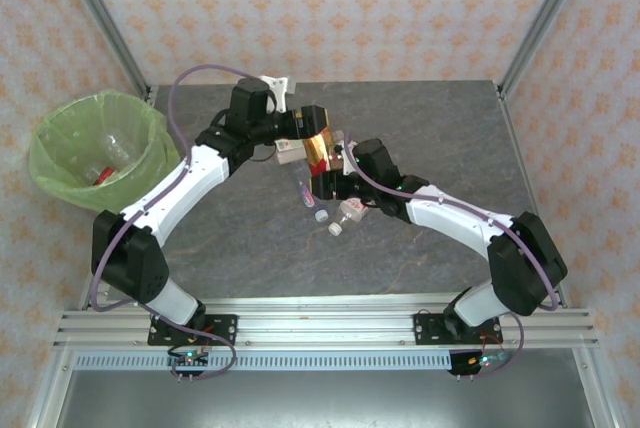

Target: Put the plastic bottles in the bin

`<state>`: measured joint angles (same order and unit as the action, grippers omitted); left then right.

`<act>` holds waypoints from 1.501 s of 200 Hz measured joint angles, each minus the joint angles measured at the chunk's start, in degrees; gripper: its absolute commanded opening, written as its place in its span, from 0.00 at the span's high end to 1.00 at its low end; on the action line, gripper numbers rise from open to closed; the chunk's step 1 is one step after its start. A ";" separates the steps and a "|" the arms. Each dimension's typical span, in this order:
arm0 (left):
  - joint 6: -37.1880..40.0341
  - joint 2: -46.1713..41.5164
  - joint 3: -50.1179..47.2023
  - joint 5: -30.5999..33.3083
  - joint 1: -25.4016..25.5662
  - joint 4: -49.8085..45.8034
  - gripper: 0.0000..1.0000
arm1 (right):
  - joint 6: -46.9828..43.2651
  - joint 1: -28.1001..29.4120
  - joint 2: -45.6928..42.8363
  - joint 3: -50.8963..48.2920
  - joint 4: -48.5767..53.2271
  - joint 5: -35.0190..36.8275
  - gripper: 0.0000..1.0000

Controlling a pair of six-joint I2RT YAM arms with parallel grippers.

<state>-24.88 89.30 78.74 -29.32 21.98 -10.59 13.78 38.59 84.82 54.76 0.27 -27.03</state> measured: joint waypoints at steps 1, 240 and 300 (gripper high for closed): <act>0.04 0.00 0.02 0.02 -0.04 -0.02 0.21 | 0.00 0.00 0.00 0.00 0.00 0.00 0.56; 2.29 4.00 6.45 1.27 -0.70 -6.78 1.00 | -0.70 1.62 2.47 2.45 0.92 -1.92 0.29; 2.93 4.00 8.22 3.50 -0.70 -9.84 1.00 | -0.39 1.62 1.03 1.03 -2.16 -0.13 0.01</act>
<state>-21.96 93.30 86.96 -25.82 21.28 -20.43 13.39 40.21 85.84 55.79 -1.89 -27.16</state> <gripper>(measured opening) 0.323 0.982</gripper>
